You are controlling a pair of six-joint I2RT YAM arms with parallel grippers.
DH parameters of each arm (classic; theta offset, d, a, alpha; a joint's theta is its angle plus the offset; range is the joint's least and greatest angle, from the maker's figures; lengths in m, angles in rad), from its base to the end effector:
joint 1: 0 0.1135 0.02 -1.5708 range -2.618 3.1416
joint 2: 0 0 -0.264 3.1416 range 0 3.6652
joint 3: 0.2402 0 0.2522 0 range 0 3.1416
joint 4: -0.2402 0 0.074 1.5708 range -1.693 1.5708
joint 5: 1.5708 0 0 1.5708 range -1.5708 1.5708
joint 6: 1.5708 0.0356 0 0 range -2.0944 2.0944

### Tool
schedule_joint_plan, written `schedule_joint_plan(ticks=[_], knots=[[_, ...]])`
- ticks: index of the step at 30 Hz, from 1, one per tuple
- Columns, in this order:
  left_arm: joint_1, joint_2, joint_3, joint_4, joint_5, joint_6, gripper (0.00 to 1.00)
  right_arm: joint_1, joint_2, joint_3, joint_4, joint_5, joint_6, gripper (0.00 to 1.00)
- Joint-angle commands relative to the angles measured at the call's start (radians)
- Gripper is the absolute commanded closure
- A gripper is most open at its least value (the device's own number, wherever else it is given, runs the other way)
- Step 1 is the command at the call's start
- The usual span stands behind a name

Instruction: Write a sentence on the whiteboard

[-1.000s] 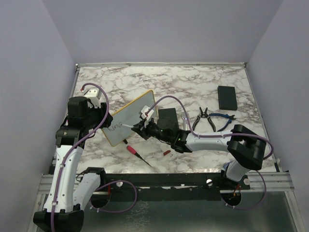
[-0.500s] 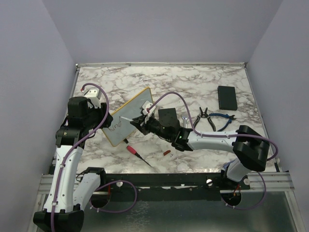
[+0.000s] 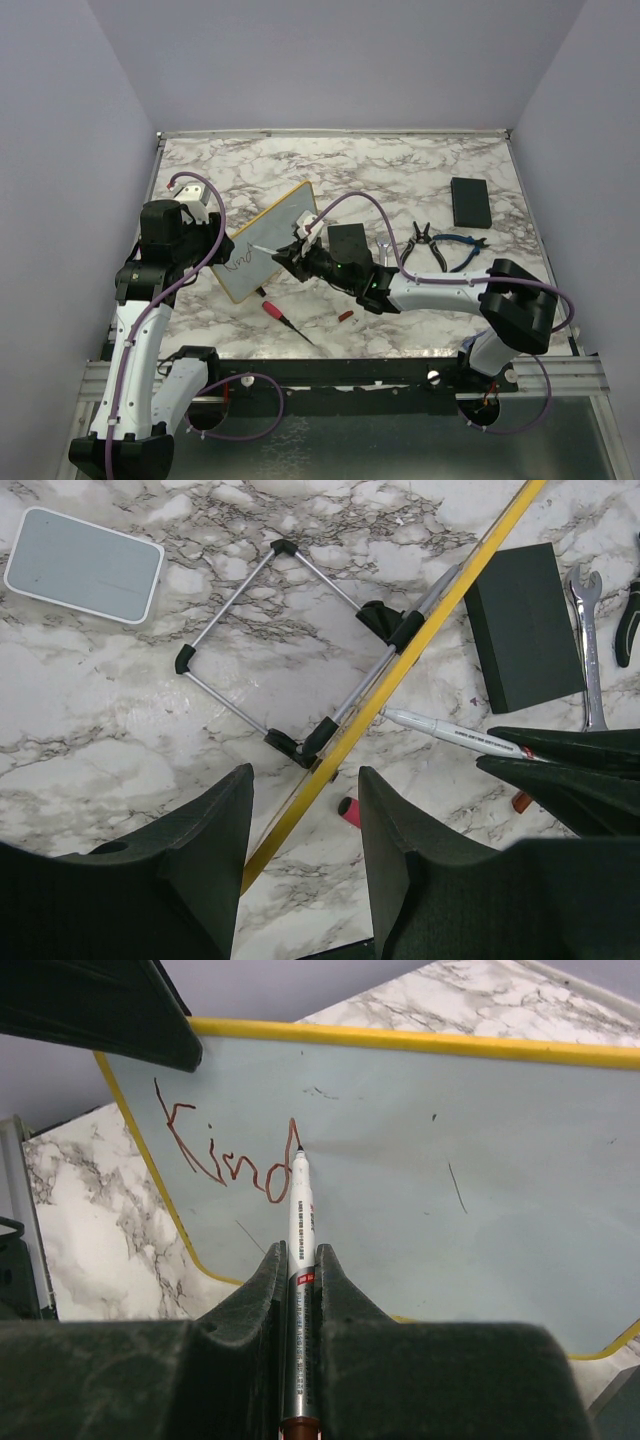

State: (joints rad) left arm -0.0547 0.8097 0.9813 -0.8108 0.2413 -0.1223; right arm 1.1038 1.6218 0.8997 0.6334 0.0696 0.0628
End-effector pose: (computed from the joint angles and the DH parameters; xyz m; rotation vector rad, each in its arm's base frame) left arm 0.1555 -0.0170 0.3408 0.0599 2.2117 -0.3648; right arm 0.1670 0.3257 0.2506 -0.8104 1.5243 0.8194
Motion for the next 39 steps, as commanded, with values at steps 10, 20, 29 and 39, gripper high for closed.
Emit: schedule_joint_plan(ticks=[10,20,29,39], knots=[[-0.006,-0.006,0.0,-0.018,0.02,0.001,0.53,-0.005,0.072,-0.003,-0.029,-0.045,0.029,0.99],[-0.006,-0.004,0.002,-0.018,0.02,0.0,0.53,-0.005,0.064,-0.021,-0.04,0.037,0.034,0.99],[-0.006,-0.006,0.002,-0.018,0.019,0.0,0.53,-0.005,0.017,-0.041,-0.018,0.079,0.031,1.0],[-0.005,-0.009,-0.001,-0.018,0.018,0.0,0.53,-0.005,-0.139,-0.111,0.002,-0.029,0.017,0.99]])
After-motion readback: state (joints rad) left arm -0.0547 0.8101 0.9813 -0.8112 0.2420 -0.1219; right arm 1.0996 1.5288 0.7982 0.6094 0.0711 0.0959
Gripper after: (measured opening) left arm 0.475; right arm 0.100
